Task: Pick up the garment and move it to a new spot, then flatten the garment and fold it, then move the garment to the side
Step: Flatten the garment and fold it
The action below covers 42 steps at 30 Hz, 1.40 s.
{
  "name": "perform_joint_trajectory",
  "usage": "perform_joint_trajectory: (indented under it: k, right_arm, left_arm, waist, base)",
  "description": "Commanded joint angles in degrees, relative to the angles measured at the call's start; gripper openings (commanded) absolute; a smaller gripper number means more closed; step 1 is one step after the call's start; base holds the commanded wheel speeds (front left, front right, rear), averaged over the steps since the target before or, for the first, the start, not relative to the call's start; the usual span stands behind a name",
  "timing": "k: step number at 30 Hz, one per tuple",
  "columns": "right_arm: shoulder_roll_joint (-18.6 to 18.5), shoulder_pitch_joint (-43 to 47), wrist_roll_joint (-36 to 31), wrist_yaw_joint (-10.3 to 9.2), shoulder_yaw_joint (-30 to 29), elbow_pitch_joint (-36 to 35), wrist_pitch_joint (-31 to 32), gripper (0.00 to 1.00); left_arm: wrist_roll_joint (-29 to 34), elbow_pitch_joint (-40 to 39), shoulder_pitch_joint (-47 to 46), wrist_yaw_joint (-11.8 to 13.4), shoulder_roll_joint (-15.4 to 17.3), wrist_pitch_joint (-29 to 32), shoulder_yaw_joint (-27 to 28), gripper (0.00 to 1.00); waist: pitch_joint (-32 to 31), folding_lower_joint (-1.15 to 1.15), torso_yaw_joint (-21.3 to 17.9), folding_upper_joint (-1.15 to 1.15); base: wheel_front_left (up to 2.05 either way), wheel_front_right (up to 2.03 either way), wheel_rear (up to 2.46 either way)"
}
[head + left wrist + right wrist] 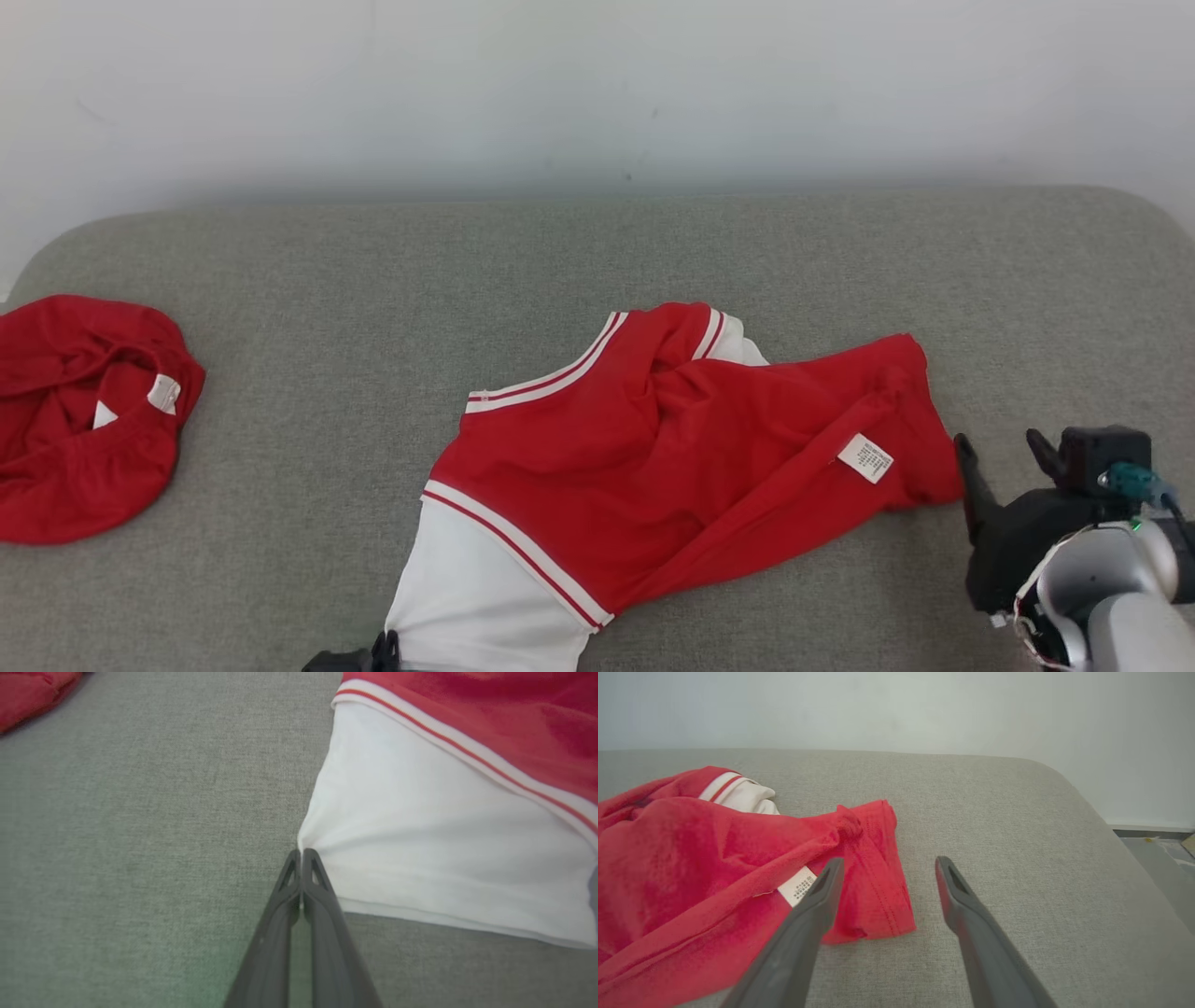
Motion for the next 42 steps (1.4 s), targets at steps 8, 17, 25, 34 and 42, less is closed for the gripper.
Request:
perform_joint_trajectory:
  k: [8,17,25,34,42]
  right_arm:
    - [-6.10,-6.50,2.21,-0.13,2.99,2.74,11.81,1.00]
    - [-11.36,-13.47,7.21,-0.13,9.70,9.98,14.20,1.00]
    - [-13.82,-16.83,10.22,-0.13,15.78,12.44,13.55,1.00]
    - [-15.69,-18.69,12.26,-0.13,20.67,13.91,12.33,1.00]
    - [-17.01,-20.42,14.09,-0.13,24.27,14.97,12.14,0.99]
  left_arm:
    - [0.32,-1.40,-1.18,1.23,0.54,-0.23,-0.44,0.00]
    - [0.46,-1.77,-2.05,2.58,1.53,-0.55,-0.26,0.00]
    - [-0.02,-1.90,-2.76,2.33,1.50,-0.66,-0.99,0.00]
    - [-0.61,-1.44,-2.80,2.26,1.43,-0.82,-1.63,0.00]
    - [-0.94,-1.14,-3.11,2.14,1.29,-0.83,-2.49,0.00]
  waist:
    - [2.66,0.00,2.53,-0.01]
    - [6.23,0.00,3.69,-0.01]
    - [8.51,0.00,4.51,-0.01]
    - [9.04,0.00,4.24,-0.01]
    - [8.96,0.00,4.14,-0.01]
  base:
    - [0.00,0.00,0.00]
    - [0.00,0.00,0.00]
    - [0.00,0.00,0.00]
    - [0.00,0.00,0.00]
    - [0.00,0.00,0.00]
